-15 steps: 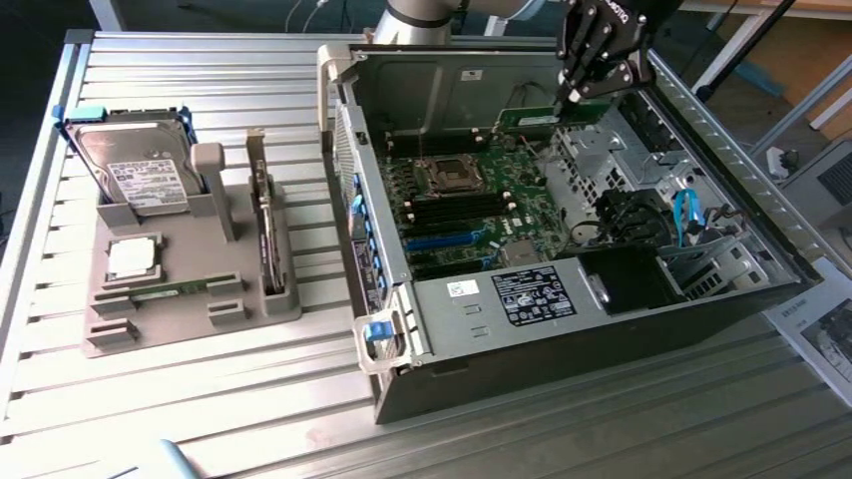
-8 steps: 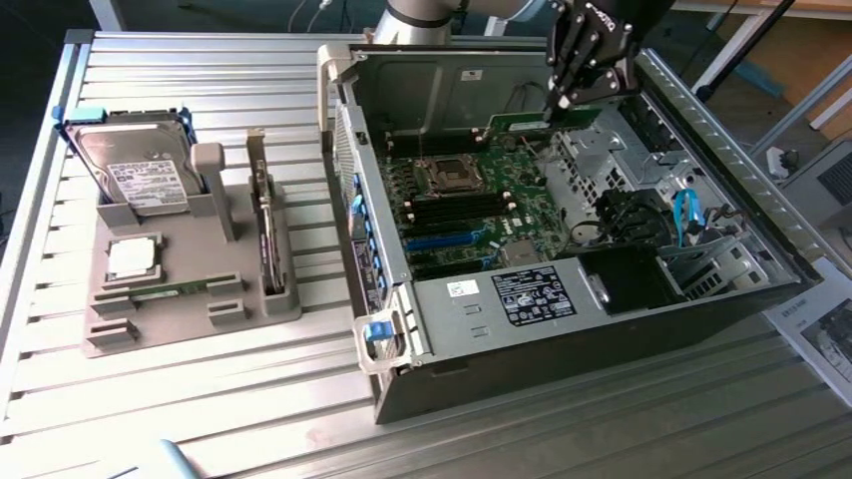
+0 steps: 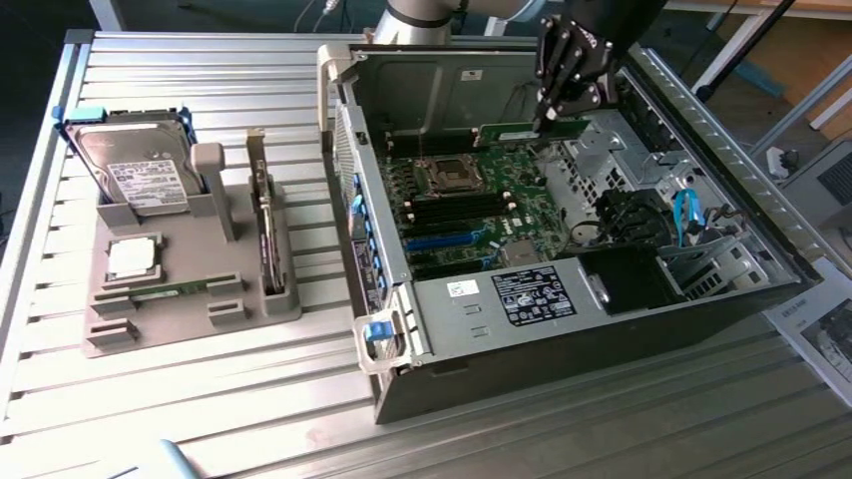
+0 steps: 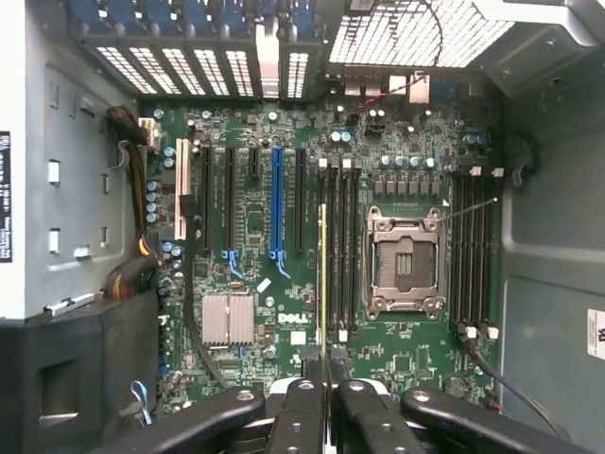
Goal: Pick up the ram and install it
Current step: 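Insert the ram into the slot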
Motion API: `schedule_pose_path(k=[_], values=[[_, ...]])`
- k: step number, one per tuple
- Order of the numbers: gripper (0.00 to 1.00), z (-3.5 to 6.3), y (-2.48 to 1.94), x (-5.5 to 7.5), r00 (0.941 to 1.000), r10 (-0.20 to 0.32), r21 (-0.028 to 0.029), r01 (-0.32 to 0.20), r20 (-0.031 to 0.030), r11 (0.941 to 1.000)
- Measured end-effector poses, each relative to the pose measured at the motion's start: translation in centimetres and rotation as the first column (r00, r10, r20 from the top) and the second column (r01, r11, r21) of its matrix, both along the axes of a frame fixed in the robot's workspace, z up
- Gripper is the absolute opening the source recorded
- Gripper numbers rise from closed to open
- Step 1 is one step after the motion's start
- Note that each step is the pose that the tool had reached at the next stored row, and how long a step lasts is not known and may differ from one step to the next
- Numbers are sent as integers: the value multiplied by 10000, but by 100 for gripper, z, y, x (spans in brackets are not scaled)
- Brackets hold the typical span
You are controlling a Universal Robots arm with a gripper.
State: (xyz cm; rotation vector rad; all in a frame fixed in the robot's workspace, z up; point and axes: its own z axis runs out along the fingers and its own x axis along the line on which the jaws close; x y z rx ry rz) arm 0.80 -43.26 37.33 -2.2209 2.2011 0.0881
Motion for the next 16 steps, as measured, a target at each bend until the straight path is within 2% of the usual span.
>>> schedule_pose_path(k=[5,14,16], values=[[12,-176,28,-14,9996,-292,2,292,1,9996],[12,-366,43,-97,9989,-478,-11,478,1,9989],[12,-436,50,-101,9988,-486,-12,486,0,9988]])
